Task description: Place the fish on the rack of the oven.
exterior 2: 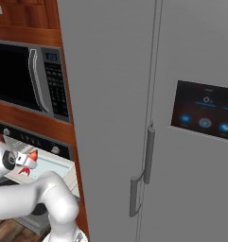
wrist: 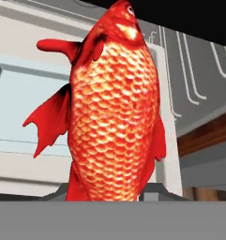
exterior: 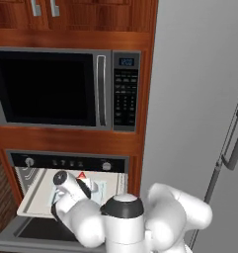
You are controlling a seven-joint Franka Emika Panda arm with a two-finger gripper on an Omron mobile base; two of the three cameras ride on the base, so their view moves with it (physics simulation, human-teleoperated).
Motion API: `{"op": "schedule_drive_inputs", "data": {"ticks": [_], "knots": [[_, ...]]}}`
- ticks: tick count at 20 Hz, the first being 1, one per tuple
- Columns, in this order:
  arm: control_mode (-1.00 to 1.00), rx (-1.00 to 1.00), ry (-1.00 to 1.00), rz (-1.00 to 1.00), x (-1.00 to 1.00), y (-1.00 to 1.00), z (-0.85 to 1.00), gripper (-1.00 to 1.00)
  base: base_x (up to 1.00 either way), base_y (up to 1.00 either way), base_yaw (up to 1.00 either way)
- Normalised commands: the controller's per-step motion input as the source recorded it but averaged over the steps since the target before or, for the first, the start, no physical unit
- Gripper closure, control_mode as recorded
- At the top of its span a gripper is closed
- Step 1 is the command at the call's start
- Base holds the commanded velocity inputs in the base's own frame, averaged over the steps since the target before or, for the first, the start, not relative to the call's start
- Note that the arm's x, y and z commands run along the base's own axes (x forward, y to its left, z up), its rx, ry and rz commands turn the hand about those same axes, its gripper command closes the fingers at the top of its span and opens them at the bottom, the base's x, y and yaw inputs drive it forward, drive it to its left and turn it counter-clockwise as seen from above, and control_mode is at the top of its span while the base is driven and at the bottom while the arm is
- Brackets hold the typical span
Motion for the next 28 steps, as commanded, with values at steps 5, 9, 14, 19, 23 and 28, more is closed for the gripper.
{"op": "schedule_drive_inputs", "data": {"ticks": [5, 9, 14, 19, 23, 28], "knots": [[-1.0, 0.0, 0.02, 0.0, 0.09, 0.08, -0.43, 1.0, 0.0, 0.0, 0.0], [-1.0, 0.0, 0.0, 0.0, 0.04, 0.16, -0.4, 1.0, 0.0, 0.0, 0.0], [-1.0, 0.0, 0.0, 0.0, 0.2, 0.05, -0.1, 1.0, 0.0, 0.0, 0.0], [-1.0, 0.0, 0.0, 0.0, 0.29, 0.01, -0.2, 1.0, 0.0, 0.0, 0.0], [-1.0, 0.0, 0.0, 0.0, 0.23, 0.09, -0.26, 1.0, 0.0, 0.0, 0.0], [-1.0, 0.0, 0.05, 0.0, 0.28, 0.06, -0.27, 1.0, 0.0, 0.0, 0.0]]}}
